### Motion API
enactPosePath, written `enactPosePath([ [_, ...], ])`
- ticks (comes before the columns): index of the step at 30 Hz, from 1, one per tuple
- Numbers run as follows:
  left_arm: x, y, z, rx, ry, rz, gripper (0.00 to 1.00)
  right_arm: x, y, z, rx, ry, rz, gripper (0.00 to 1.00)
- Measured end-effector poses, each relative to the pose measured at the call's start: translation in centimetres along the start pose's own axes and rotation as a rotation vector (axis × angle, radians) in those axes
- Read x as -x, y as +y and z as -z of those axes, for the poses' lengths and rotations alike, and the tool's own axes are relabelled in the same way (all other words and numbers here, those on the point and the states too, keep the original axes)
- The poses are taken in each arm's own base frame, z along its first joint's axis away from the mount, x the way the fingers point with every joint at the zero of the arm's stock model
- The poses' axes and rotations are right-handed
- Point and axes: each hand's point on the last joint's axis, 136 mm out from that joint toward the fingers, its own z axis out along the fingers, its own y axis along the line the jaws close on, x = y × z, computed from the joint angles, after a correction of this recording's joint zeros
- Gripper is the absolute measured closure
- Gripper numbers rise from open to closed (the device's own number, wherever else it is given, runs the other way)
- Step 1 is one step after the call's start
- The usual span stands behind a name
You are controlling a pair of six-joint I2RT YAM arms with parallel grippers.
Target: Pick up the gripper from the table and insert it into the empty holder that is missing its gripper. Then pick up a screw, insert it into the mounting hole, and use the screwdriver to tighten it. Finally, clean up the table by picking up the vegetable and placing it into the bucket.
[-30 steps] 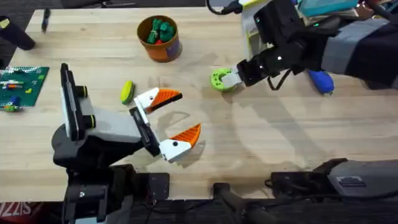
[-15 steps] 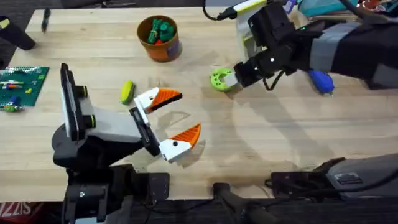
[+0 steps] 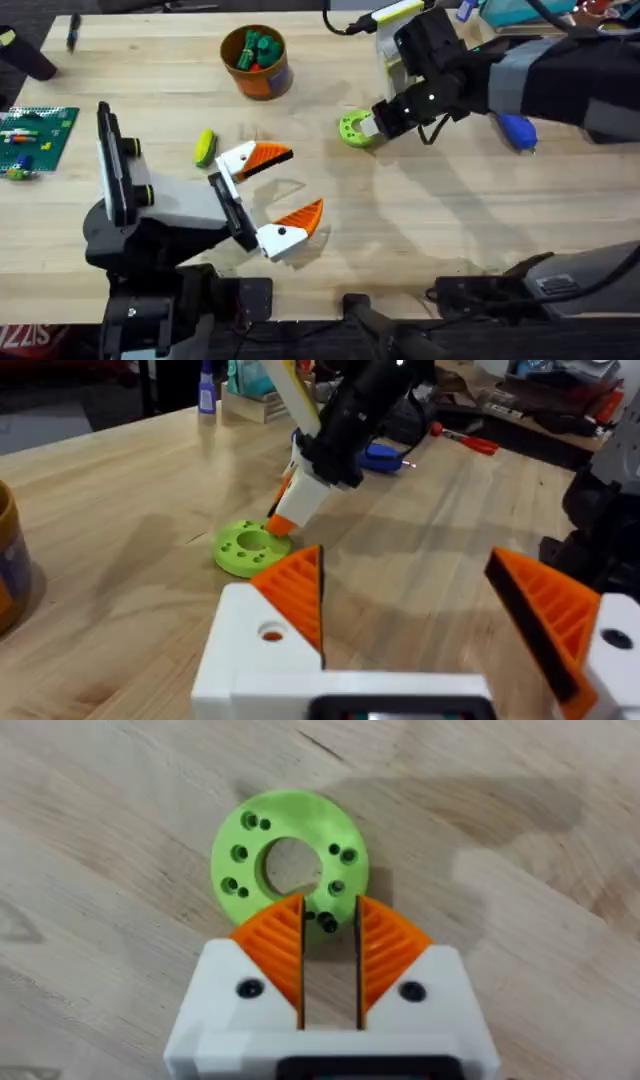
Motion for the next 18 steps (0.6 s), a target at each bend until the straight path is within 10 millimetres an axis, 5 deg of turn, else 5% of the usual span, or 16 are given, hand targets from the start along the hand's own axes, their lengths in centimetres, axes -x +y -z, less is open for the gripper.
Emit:
enactPosePath([
  [18,0.00,0.00,0.00,0.000,0.000,0.000,0.015,-0.01,0.00,0.00,0.000,0.000,0.000,0.835],
])
